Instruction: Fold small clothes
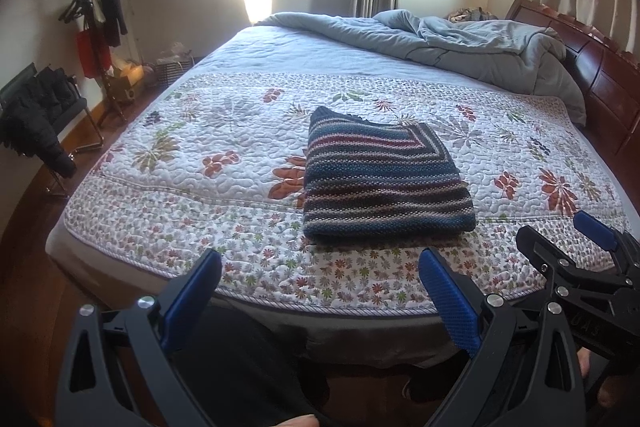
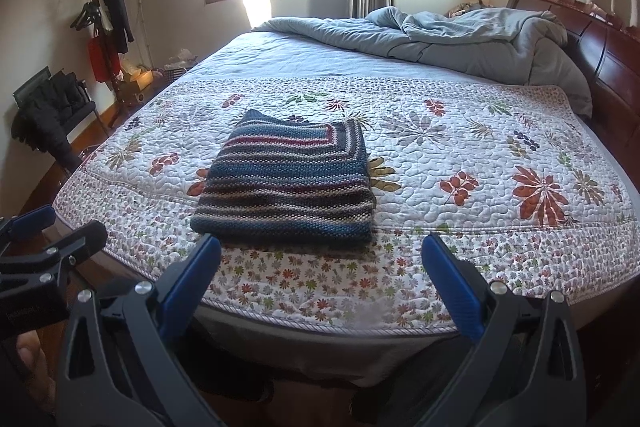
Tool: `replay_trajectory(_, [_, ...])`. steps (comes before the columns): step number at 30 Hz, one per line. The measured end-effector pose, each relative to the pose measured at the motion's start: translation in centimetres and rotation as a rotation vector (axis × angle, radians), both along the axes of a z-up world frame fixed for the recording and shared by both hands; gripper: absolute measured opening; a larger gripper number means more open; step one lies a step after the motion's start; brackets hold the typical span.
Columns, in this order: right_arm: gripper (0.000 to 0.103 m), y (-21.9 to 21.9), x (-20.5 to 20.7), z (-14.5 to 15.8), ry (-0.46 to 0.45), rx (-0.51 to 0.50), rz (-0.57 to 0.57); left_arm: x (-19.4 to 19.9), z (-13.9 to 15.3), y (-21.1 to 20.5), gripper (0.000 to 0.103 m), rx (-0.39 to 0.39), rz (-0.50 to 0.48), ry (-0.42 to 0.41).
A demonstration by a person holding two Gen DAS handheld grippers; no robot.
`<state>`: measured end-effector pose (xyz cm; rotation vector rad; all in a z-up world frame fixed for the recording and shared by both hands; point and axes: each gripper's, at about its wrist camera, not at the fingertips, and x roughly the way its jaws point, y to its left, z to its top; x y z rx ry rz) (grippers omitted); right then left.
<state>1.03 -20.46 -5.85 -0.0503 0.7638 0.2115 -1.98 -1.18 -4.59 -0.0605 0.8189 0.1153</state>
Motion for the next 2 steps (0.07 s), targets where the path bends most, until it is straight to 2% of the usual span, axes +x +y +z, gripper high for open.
replay_trajectory(2, [0.1, -0.04, 0.05, -0.1, 0.003, 0.0, 0.0, 0.03, 0.04, 0.0, 0.099, 0.002, 0.003, 0.0])
